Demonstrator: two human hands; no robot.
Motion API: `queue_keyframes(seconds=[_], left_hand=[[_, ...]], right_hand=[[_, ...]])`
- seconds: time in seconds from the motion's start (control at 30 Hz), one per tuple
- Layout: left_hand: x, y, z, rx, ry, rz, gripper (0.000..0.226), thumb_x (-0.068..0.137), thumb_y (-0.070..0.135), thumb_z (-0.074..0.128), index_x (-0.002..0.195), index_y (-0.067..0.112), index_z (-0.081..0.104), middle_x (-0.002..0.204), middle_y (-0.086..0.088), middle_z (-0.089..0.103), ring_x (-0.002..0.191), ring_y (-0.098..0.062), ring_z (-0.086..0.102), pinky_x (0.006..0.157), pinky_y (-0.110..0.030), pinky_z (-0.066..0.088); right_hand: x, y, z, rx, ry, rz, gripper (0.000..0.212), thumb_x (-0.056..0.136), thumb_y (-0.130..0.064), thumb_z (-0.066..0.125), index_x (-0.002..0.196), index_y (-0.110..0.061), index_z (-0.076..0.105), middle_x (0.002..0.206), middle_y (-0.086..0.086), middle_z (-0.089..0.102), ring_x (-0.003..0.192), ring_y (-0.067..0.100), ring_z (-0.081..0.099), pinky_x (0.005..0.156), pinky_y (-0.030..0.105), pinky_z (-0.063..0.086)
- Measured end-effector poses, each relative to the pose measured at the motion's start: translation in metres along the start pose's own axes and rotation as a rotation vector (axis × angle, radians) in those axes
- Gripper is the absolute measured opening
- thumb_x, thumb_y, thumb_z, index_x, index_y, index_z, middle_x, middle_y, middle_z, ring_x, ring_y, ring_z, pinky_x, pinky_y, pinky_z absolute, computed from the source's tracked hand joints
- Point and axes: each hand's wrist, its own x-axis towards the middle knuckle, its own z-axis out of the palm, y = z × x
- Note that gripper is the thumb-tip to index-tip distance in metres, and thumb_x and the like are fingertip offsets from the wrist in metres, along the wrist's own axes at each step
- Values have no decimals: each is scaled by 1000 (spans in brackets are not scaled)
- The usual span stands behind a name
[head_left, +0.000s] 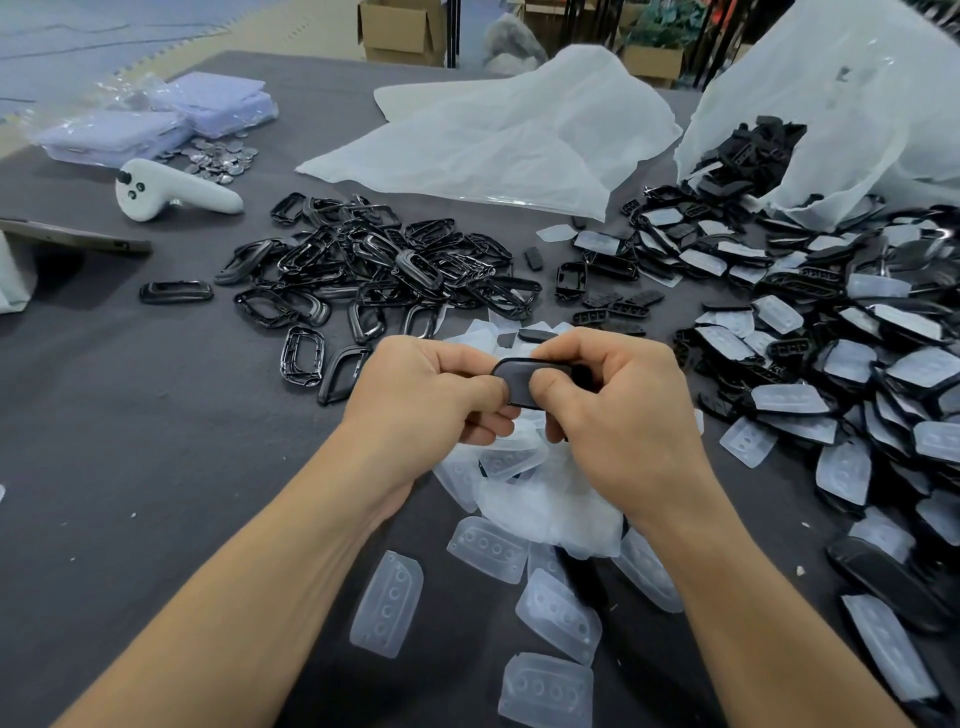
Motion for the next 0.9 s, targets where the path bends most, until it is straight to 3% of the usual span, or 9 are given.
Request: queue_keyframes(seconds=[0.17, 0.3, 0.5, 0.57, 0.7, 0.9], left_hand=[[-1, 1, 1, 13, 32, 8, 26, 87, -10, 66, 77, 9, 81, 71, -13, 76, 57, -14, 68, 56, -21, 56], [-4, 0, 2, 7, 55, 37, 20, 89, -5, 69, 81, 9, 81, 71, -12, 76, 57, -15, 67, 58, -23, 57], [-3, -1, 2, -5, 58, 48, 21, 88, -4, 70, 78, 10, 81, 70, -11, 76, 57, -13, 66, 57, -21, 55], [-3, -2, 2, -19, 46, 39, 18, 88, -3, 71, 78, 10, 81, 71, -11, 76, 57, -13, 67, 57, -20, 54], [-2, -2, 2, -45, 30, 20, 15, 87, 0, 73, 78, 10, 80, 72, -11, 77, 58, -13, 68, 56, -19, 53], [-2, -1, 0, -100, -21, 31, 28, 87, -9, 66, 80, 12, 83, 76, -13, 78, 66, -15, 73, 61, -20, 56]], right_hand=[[-1, -1, 1, 28, -6, -1, 21, 88, -10, 68, 77, -27, 73, 58, -3, 65, 56, 26, 61, 50, 32, 48], [-3, 0, 1, -4, 16, -2, 11, 83, -22, 76, 82, -31, 72, 70, -6, 70, 62, 17, 66, 59, 33, 56], [-4, -1, 0, 7, -9, 2, 18, 79, -16, 76, 85, -33, 72, 74, -7, 72, 64, 18, 68, 62, 38, 59], [-2, -1, -1, 44, -20, 13, 16, 80, -16, 76, 85, -31, 73, 71, -4, 71, 61, 21, 67, 56, 37, 56], [0, 0, -2, 130, -55, 47, 18, 85, -7, 75, 84, -25, 74, 64, -3, 69, 52, 13, 65, 51, 20, 48], [1, -1, -2, 203, -56, 102, 20, 86, -2, 75, 82, -22, 74, 59, -1, 67, 49, 13, 62, 47, 21, 46]])
